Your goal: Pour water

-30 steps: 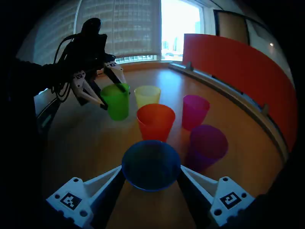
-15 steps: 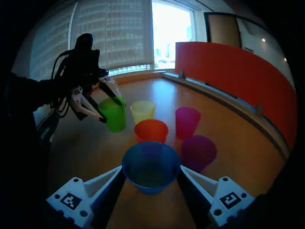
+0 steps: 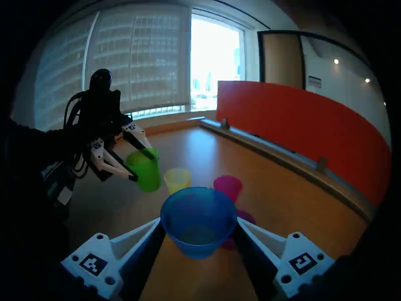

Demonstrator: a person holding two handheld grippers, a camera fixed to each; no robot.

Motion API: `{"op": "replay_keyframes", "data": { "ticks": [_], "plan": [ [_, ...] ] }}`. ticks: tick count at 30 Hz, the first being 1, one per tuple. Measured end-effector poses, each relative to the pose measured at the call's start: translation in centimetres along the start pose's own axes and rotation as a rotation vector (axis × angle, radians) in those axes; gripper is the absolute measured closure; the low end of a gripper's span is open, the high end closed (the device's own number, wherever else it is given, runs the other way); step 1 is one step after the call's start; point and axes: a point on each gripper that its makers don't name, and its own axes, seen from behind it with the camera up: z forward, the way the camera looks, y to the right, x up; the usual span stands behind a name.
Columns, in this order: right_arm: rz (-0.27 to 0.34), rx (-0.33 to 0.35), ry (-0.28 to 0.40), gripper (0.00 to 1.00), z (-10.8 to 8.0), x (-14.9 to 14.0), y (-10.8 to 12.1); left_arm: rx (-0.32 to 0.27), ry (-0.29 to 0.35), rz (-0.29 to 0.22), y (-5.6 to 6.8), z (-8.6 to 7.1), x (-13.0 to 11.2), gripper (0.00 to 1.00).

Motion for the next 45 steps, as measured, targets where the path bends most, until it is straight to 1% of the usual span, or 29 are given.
{"op": "replay_keyframes", "data": {
  "ticks": [8,13,20,26,33,39,45],
  "plan": [
    [-0.007,-0.050,0.073,0.11,-1.6,3.3,0.5,0.037,0.068,-0.009,-0.7,-1.0,3.1,0.13],
    [0.008,-0.077,0.112,0.11,-2.4,4.7,1.0,0.059,0.114,-0.020,-1.3,-1.8,4.9,0.13],
    [0.022,-0.106,0.157,0.11,-3.1,6.0,1.7,0.088,0.180,-0.023,-2.1,-2.8,7.1,0.13],
    [0.023,-0.127,0.187,0.11,-3.5,6.8,2.1,0.105,0.224,-0.027,-2.5,-3.3,8.4,0.13],
    [0.025,-0.134,0.217,0.11,-3.6,7.6,2.4,0.105,0.260,-0.038,-2.4,-3.4,9.5,0.13],
    [0.003,-0.146,0.237,0.11,-3.7,8.3,2.5,0.111,0.289,-0.037,-2.4,-3.5,10.5,0.13],
    [-0.024,-0.161,0.260,0.11,-3.7,8.9,2.7,0.096,0.315,-0.067,-2.0,-3.5,11.4,0.13]
  ]
}}
